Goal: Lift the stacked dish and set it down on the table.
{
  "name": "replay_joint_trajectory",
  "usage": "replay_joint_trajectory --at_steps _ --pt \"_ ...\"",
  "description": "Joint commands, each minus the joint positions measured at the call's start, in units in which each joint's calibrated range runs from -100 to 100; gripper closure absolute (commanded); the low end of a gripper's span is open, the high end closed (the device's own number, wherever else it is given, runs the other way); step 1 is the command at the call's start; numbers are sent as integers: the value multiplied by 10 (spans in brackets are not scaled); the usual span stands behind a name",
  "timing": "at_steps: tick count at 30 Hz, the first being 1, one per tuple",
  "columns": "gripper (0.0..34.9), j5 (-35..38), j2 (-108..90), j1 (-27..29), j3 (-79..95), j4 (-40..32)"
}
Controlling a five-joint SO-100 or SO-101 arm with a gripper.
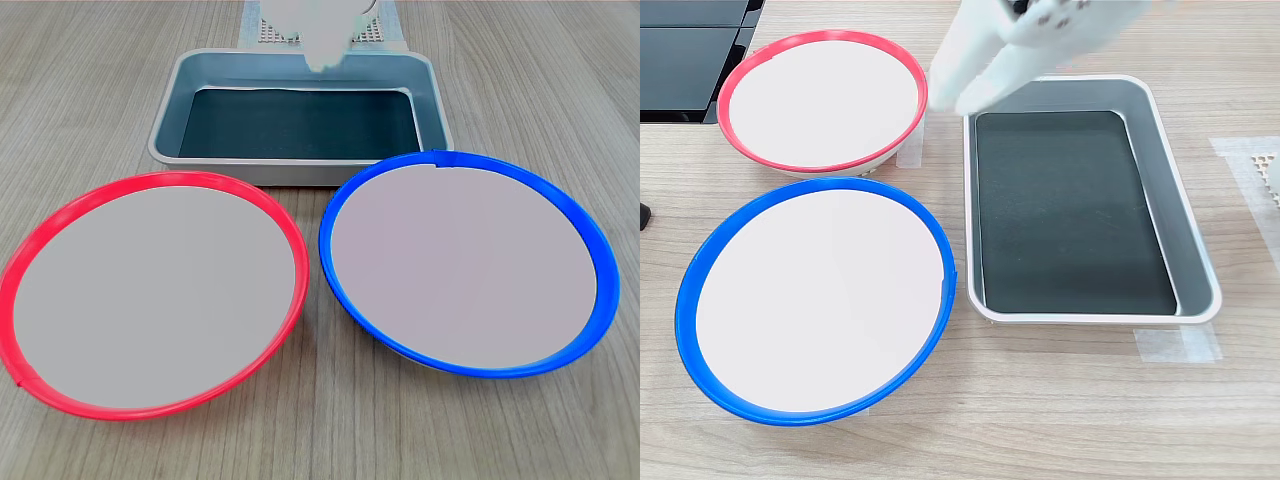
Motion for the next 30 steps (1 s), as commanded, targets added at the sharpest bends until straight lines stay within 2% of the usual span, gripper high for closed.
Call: replay_joint_trajectory --at_steps 1,11,14,16,18,21,26,30 --pt "347 -10 -70 41 10 -15" --pt "348 -46 -134 144 137 -212" --pt "348 -72 -146 163 211 -306" --pt "348 -91 -169 172 297 -406" --pt "349 -105 -208 171 375 -468" --pt "349 -118 -306 152 461 -459" --pt "349 -122 -511 109 582 -351" --pt "349 -126 -601 84 642 -284"
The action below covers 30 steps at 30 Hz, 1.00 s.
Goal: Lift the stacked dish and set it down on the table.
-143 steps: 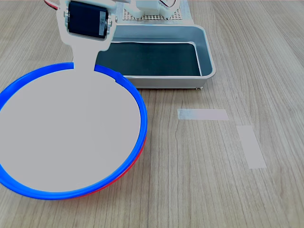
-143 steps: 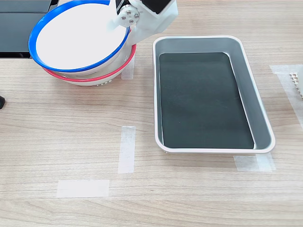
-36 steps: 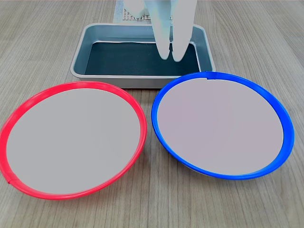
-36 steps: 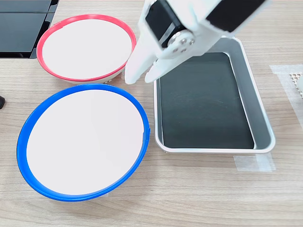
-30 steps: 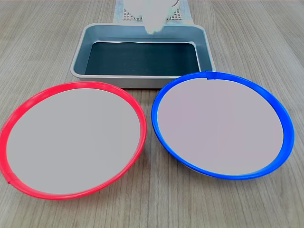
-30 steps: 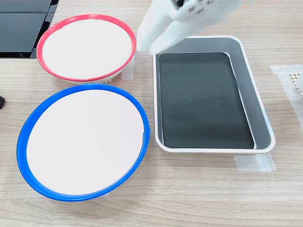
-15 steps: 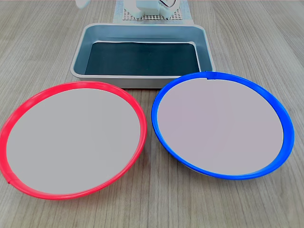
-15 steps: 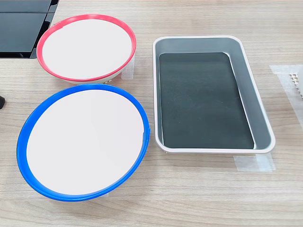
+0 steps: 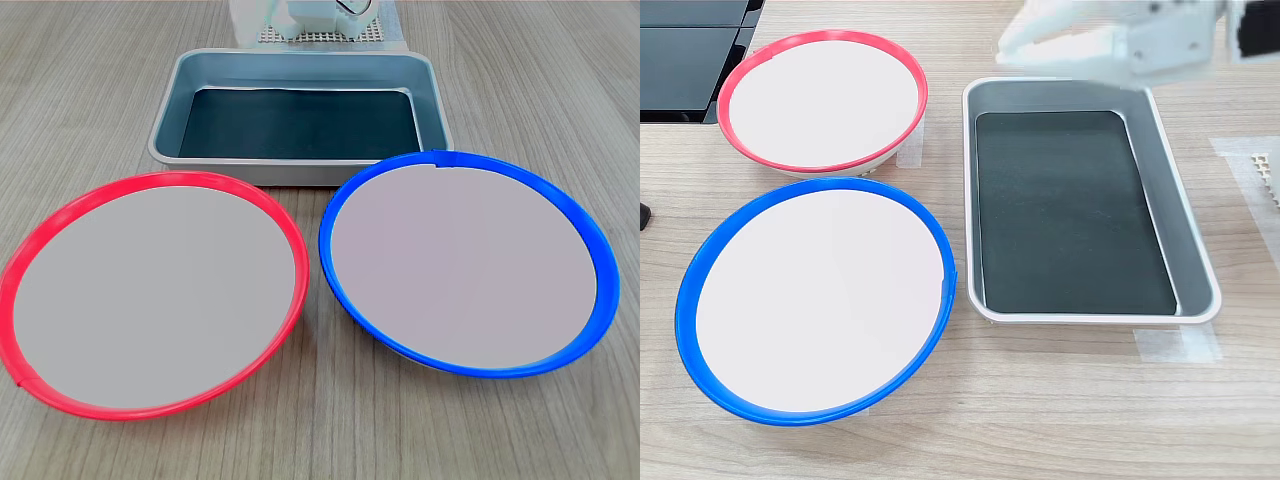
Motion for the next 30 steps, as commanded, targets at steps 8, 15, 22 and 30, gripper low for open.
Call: replay_joint_trajectory --at_steps 8,15,22,30 --pt "349 -27 -201 -78 41 237" --pt "348 -37 -233 -76 41 318" --pt "346 -35 -233 -78 41 318" --pt "346 -35 -233 -78 41 318"
